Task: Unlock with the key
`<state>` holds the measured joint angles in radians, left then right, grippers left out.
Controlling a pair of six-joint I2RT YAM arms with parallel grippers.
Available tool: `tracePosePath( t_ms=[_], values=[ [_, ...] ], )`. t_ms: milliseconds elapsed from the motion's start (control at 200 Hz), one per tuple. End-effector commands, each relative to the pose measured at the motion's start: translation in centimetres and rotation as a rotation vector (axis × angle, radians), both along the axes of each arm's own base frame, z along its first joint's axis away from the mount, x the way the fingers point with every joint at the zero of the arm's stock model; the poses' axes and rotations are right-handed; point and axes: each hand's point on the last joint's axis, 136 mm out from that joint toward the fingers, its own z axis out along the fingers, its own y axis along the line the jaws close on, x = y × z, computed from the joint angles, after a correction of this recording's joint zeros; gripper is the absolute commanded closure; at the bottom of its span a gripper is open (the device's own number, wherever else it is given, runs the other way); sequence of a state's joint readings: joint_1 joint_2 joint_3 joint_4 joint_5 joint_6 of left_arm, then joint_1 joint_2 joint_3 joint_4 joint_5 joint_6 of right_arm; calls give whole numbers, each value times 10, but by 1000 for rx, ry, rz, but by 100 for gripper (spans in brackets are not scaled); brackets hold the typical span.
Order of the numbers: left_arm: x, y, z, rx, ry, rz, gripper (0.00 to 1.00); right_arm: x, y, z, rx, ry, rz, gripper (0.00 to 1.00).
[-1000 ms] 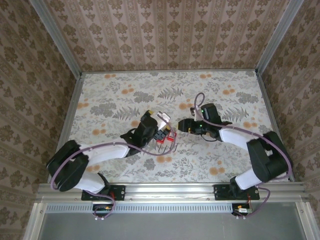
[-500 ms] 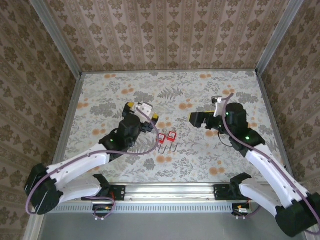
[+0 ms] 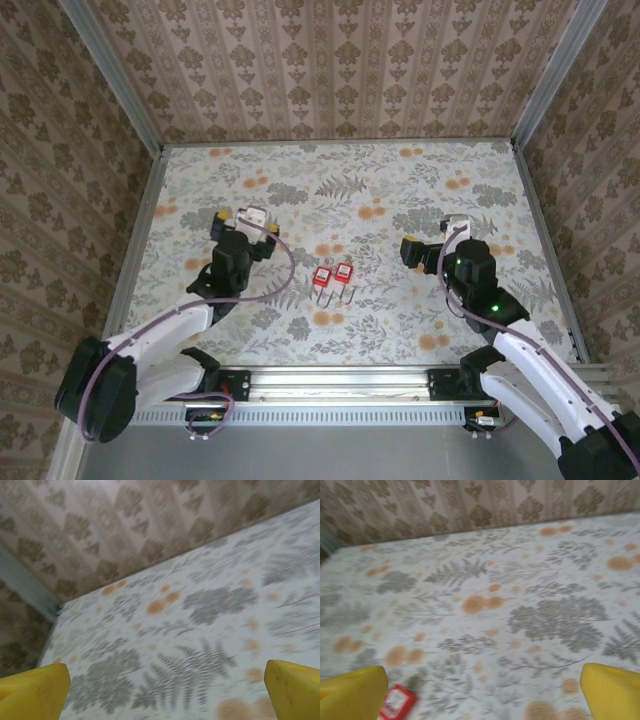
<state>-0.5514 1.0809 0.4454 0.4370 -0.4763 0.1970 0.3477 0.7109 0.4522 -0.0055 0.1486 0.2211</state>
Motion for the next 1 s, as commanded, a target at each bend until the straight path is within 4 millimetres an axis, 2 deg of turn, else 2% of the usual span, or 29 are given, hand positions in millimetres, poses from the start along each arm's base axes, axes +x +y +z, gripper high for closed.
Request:
tracePosePath(
  t_ms=[0, 45, 155, 220, 255, 310, 365, 500, 575, 600, 660, 725, 995],
  values=[
    [16, 28, 0, 46, -97, 58, 0, 26, -33, 21, -241, -203, -119, 0],
    [20, 53, -13, 66, -88, 144, 0, 34, -41, 10, -297, -194, -126, 0],
    [27, 86, -51, 8, -23, 205, 0, 54, -62, -25, -322, -152, -159, 0],
    [34, 93, -52, 22, -48, 220, 0, 63, -65, -47, -333, -121, -150, 0],
    [38, 99, -56, 13, -18, 254, 0, 67, -67, -49, -326, -131, -157, 0],
    [47, 95, -63, -28, 58, 192, 0, 72, -72, -61, -298, -100, -174, 0],
    [54, 100, -66, -50, 91, 200, 0, 79, -78, -68, -287, -61, -192, 0],
    [56, 101, -68, -168, 65, 165, 0, 84, -82, -70, -256, -29, -195, 0],
    [51, 108, -80, -177, -17, 190, 0, 80, -81, -66, -245, -63, -196, 0],
    [49, 110, -78, -172, -56, 193, 0, 78, -82, -65, -238, -75, -204, 0],
    [44, 108, -81, -186, -39, 188, 0, 72, -84, -63, -229, -107, -217, 0],
    [50, 108, -80, -177, -32, 182, 0, 70, -83, -61, -226, -126, -210, 0],
    [57, 102, -85, -178, 32, 141, 0, 89, -76, -68, -222, -42, -170, 0]
  ],
)
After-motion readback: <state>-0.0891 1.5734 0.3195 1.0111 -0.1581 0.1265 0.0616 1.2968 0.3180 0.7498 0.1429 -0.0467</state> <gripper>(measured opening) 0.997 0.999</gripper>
